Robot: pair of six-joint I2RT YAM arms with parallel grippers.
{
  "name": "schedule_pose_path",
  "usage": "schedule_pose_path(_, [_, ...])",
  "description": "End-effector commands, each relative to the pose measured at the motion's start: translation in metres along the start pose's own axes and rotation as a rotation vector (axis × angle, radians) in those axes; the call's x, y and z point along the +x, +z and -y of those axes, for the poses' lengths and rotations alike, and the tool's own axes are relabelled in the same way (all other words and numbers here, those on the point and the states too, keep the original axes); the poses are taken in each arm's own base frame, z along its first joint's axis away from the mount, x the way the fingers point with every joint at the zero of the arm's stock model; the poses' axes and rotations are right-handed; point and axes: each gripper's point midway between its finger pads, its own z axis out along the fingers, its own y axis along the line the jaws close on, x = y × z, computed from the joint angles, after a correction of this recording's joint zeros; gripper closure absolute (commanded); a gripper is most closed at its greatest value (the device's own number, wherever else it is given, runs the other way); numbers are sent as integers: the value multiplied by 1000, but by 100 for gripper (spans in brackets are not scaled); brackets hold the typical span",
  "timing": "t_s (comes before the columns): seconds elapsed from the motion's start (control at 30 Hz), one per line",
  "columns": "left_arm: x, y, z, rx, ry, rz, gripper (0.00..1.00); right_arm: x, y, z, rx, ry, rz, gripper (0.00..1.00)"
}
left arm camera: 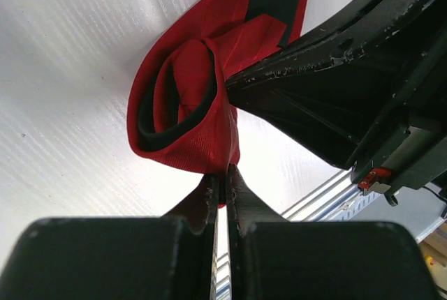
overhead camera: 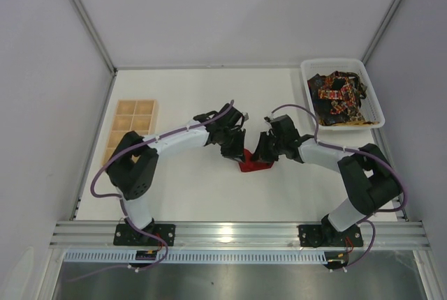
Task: Roll the ties
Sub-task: Roll the tie
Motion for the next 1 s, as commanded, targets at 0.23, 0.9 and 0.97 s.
schedule_pose_path(0.23, [-15, 1, 18, 17, 60, -16, 99, -10, -1, -3, -28, -10, 6, 94])
schedule_pose_path(0.9, [-23, 19, 38, 30, 96, -52, 100, -10, 1, 8, -40, 39, 1, 95])
schedule_pose_path(0.97, [-25, 21, 38, 26, 97, -52, 99, -11, 1, 10, -41, 46, 3, 95])
